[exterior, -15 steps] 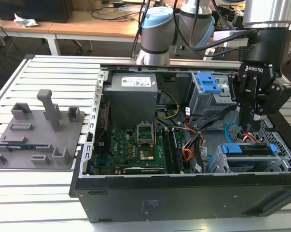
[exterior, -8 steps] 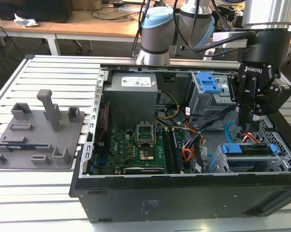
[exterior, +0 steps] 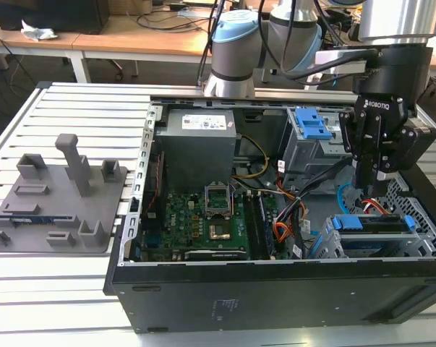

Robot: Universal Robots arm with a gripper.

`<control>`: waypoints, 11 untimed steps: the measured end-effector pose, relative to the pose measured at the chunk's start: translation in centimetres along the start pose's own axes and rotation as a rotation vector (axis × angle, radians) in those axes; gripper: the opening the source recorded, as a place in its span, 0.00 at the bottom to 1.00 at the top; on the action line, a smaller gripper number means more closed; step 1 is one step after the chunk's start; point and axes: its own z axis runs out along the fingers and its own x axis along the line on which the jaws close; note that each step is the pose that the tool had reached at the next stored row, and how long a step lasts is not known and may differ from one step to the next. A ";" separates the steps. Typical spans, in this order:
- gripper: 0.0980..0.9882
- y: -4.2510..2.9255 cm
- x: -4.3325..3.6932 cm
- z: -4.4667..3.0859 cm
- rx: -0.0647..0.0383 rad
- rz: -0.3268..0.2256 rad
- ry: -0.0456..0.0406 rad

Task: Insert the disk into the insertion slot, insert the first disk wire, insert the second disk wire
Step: 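Insert the second disk wire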

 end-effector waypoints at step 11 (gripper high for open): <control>0.12 0.08 -0.07 0.12 -0.001 0.002 0.0001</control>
